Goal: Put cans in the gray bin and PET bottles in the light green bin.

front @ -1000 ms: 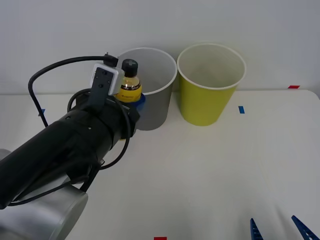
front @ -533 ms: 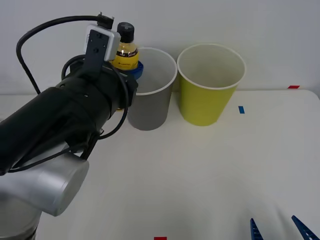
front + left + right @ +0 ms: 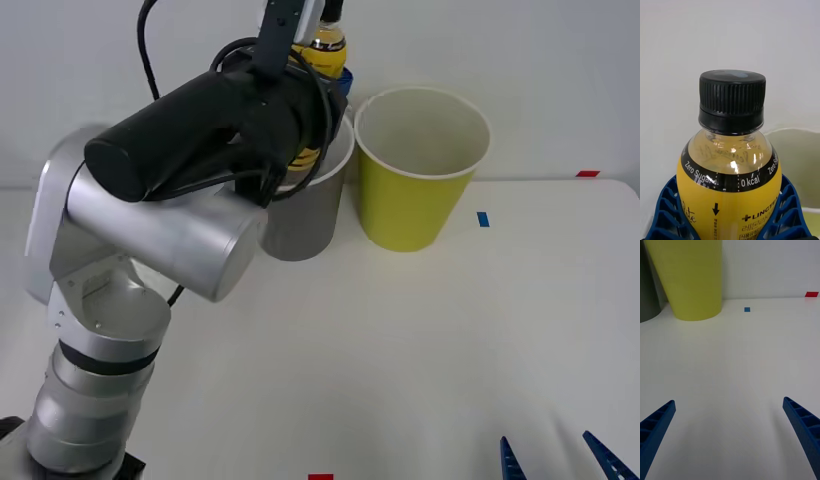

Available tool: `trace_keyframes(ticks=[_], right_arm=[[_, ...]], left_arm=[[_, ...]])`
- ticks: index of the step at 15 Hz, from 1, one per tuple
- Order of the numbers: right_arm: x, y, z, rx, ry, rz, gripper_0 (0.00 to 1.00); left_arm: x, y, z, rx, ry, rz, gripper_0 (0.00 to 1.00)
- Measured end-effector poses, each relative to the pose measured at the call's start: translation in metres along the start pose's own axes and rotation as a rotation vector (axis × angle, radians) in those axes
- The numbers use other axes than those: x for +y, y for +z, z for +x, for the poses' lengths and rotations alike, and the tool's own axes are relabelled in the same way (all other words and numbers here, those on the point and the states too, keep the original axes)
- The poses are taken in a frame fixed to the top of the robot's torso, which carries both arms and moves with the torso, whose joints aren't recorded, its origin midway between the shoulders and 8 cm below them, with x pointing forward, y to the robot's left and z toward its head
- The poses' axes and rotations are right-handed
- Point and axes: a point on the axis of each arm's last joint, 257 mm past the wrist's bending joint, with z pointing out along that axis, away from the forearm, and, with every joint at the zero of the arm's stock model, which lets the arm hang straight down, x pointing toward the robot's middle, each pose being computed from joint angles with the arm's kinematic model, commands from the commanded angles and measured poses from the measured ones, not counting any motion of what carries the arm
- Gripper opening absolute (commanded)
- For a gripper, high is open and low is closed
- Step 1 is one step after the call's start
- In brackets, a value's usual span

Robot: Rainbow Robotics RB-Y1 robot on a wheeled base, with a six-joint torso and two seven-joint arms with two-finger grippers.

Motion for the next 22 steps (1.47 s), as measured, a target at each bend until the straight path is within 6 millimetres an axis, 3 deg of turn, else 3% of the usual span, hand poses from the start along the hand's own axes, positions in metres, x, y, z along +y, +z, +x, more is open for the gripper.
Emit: trace_keyframes(ticks=[4, 9, 16, 22], right_arm=[[0.000, 0.000, 0.000, 0.000, 0.000, 0.000, 1.00], [0.000, 0.000, 0.000, 0.000, 0.000, 0.000, 1.00], [0.000, 0.000, 0.000, 0.000, 0.000, 0.000, 1.00], [0.000, 0.000, 0.000, 0.000, 0.000, 0.000, 1.00]], left_arm=[[-0.030, 0.043, -0.011, -0.027, -0.026, 0.061, 0.11], [-0.071, 0.062, -0.037, -0.057, -0.055, 0.136, 0.11], [-0.102, 0.096, -0.044, -0.115, -0.121, 0.239, 0.11], [-0.104, 0.104, -0.044, -0.116, -0.131, 0.243, 0.10]])
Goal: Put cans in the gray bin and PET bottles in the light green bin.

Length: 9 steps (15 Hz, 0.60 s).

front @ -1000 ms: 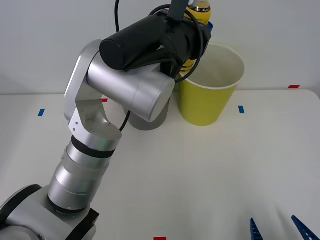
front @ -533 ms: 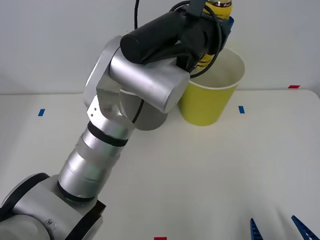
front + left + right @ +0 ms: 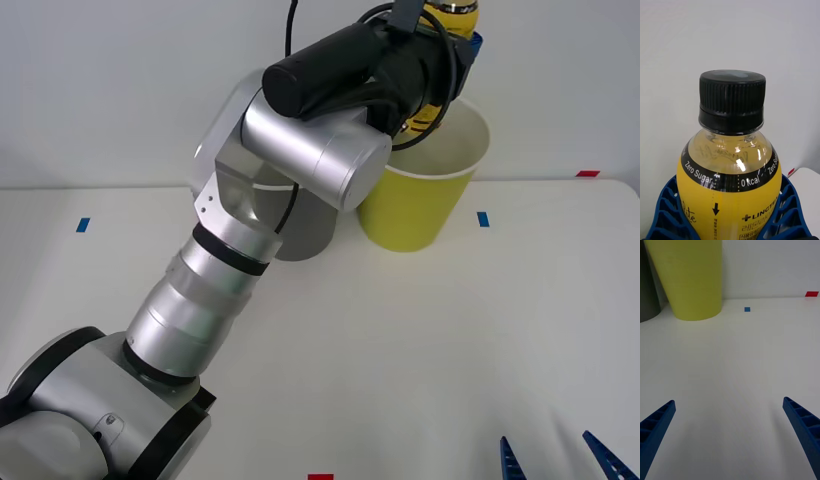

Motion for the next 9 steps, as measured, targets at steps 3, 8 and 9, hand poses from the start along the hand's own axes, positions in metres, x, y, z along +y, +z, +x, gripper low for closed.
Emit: trace_keyframes(ticks=[3, 8, 9], right_arm=[[0.000, 0.000, 0.000, 0.000, 0.000, 0.000, 1.00], [0.000, 0.000, 0.000, 0.000, 0.000, 0.000, 1.00], [0.000, 0.000, 0.000, 0.000, 0.000, 0.000, 1.00]], left_arm=[[0.011, 0.013, 0.012, -0.051, -0.008, -0.012, 0.10], [0.009, 0.017, 0.021, -0.050, -0.019, -0.005, 1.00], [0.008, 0.017, 0.021, -0.050, -0.020, -0.004, 1.00]])
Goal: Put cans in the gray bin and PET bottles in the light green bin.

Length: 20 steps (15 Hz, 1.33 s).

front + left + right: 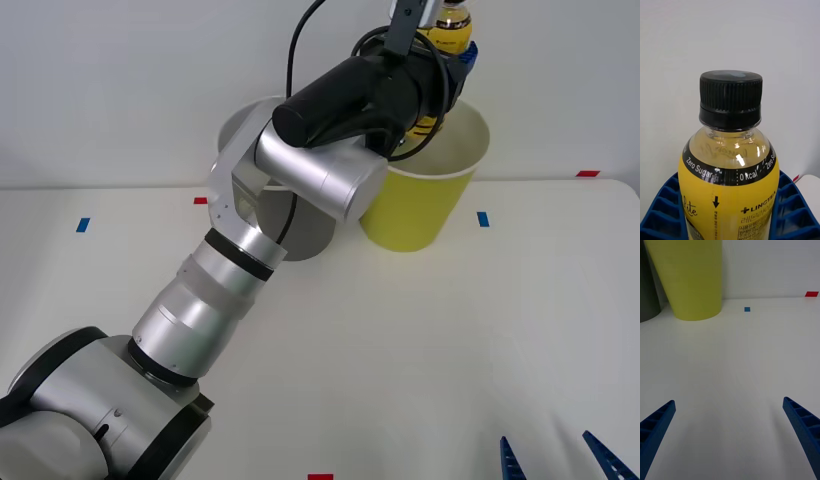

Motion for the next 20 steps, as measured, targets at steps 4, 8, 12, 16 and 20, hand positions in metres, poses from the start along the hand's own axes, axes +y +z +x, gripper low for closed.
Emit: trace_keyframes(ticks=[4, 8, 12, 16, 20], right_arm=[[0.000, 0.000, 0.000, 0.000, 0.000, 0.000, 1.00], [0.000, 0.000, 0.000, 0.000, 0.000, 0.000, 1.00], [0.000, 0.000, 0.000, 0.000, 0.000, 0.000, 1.00], [0.000, 0.000, 0.000, 0.000, 0.000, 0.000, 1.00], [0.000, 0.000, 0.000, 0.000, 0.000, 0.000, 1.00]], left_arm=[[-0.001, 0.000, 0.000, 0.001, -0.015, 0.002, 1.00], [-0.002, -0.006, 0.008, 0.005, -0.031, 0.004, 1.00], [-0.017, -0.045, 0.002, -0.059, -0.063, 0.017, 1.00], [0.013, -0.093, 0.019, -0.013, -0.023, -0.035, 1.00], [0.041, -0.142, 0.059, -0.039, -0.028, -0.093, 1.00]])
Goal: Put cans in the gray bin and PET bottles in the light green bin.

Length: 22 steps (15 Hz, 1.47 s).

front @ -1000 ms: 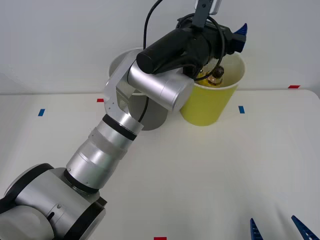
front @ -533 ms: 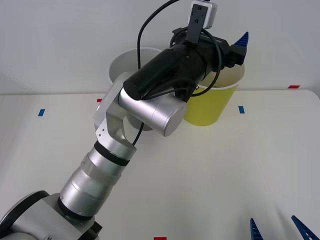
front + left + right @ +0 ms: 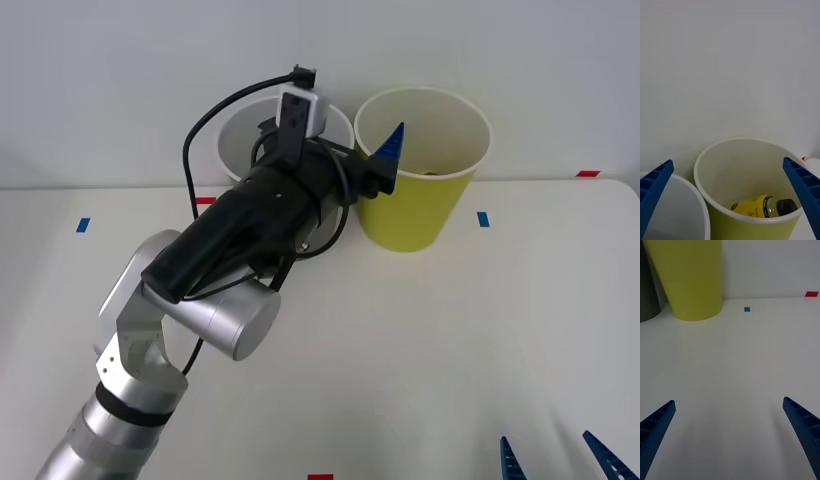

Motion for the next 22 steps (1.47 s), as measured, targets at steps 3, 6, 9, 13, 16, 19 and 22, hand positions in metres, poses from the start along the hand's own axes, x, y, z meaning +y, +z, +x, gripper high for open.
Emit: trace_keyframes(ticks=[3, 6, 9, 13, 16, 19, 22], right_arm=[[0.000, 0.000, 0.000, 0.000, 0.000, 0.000, 1.00], [0.000, 0.000, 0.000, 0.000, 0.000, 0.000, 1.00], [0.000, 0.000, 0.000, 0.000, 0.000, 0.000, 1.00], [0.000, 0.000, 0.000, 0.000, 0.000, 0.000, 1.00], [0.000, 0.000, 0.000, 0.000, 0.000, 0.000, 1.00], [0.000, 0.000, 0.000, 0.000, 0.000, 0.000, 1.00], [0.000, 0.000, 0.000, 0.000, 0.000, 0.000, 1.00]], left_arm=[[0.015, -0.050, 0.021, 0.021, -0.004, -0.047, 1.00], [0.027, -0.092, 0.039, -0.001, -0.008, -0.094, 1.00], [0.035, -0.125, 0.060, 0.000, 0.017, -0.123, 1.00], [0.042, -0.143, 0.075, 0.020, 0.050, -0.137, 1.00], [0.050, -0.157, 0.087, -0.018, 0.079, -0.136, 1.00], [0.064, -0.190, 0.129, -0.005, 0.073, -0.176, 1.00], [0.071, -0.234, 0.165, 0.071, 0.053, -0.233, 1.00]])
